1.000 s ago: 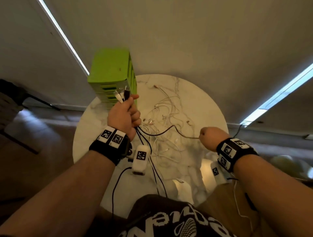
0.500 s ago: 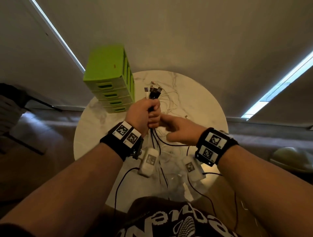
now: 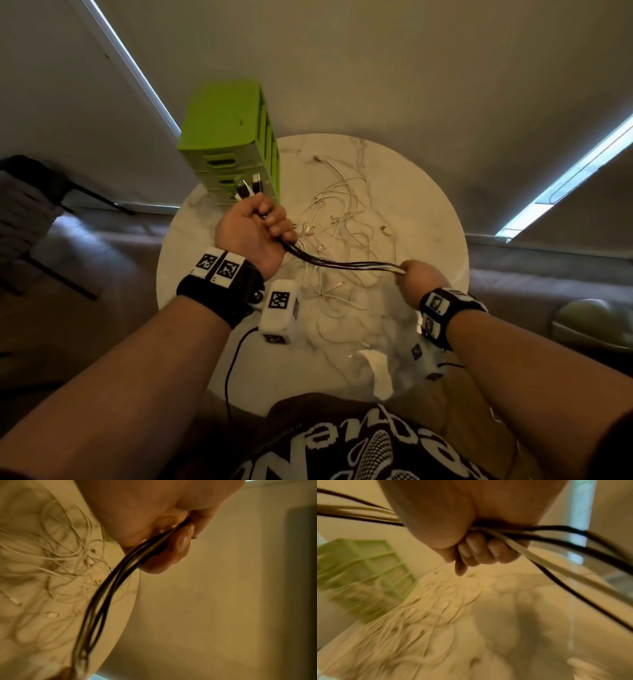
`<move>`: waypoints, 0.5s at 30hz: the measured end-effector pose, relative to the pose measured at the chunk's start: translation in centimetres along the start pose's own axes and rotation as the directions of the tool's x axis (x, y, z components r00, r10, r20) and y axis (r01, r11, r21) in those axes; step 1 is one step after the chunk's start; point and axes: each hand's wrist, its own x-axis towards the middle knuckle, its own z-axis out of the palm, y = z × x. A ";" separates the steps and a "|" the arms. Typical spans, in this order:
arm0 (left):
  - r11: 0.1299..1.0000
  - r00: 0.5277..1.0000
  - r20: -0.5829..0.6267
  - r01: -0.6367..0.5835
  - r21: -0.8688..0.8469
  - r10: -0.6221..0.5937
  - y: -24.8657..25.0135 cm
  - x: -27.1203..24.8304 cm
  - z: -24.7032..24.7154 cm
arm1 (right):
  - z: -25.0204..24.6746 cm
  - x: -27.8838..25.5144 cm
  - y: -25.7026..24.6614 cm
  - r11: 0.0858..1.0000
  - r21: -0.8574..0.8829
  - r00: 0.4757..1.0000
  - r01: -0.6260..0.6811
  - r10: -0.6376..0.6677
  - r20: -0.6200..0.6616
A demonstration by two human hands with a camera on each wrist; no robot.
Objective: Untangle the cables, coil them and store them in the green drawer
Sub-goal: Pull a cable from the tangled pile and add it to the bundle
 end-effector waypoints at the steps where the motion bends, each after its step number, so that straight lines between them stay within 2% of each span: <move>1: 0.998 0.999 -0.014 0.046 0.039 -0.045 -0.1 -0.2 -0.7 | -0.3 0.7 1.2 0.997 0.049 0.995 -0.054 0.058 -0.086; 3: 0.987 0.991 -0.032 0.135 0.092 -0.132 -0.6 -0.6 -1.8 | -0.7 1.4 2.3 0.980 0.168 0.974 -0.107 0.137 -0.179; 5: 0.981 0.987 -0.042 0.161 0.111 -0.158 -0.8 -0.8 -2.7 | -0.6 1.2 2.2 0.969 0.243 0.975 -0.052 0.102 -0.198; 6: 0.984 0.988 -0.046 0.149 0.094 -0.145 -0.6 -0.8 -2.9 | -0.4 0.9 1.9 0.960 0.280 0.983 -0.019 0.068 -0.168; 8: 0.997 0.994 -0.077 0.073 0.013 -0.071 0.2 -0.5 -3.3 | 0.2 -0.3 1.5 0.959 0.282 0.999 0.027 -0.018 -0.034; 11: 0.989 0.978 -0.185 -0.115 -0.092 0.097 2.3 0.2 -3.8 | 1.6 -1.8 1.7 0.995 0.036 0.966 0.092 -0.098 0.238; 13: 0.966 0.954 -0.230 -0.224 -0.126 0.192 3.7 0.3 -3.9 | 2.5 -1.9 2.4 0.991 -0.063 0.944 0.117 -0.091 0.317; 15: 0.937 0.931 -0.258 -0.307 -0.166 0.260 5.0 0.3 -4.1 | 2.8 -1.9 3.8 0.989 -0.112 0.948 0.093 -0.053 0.314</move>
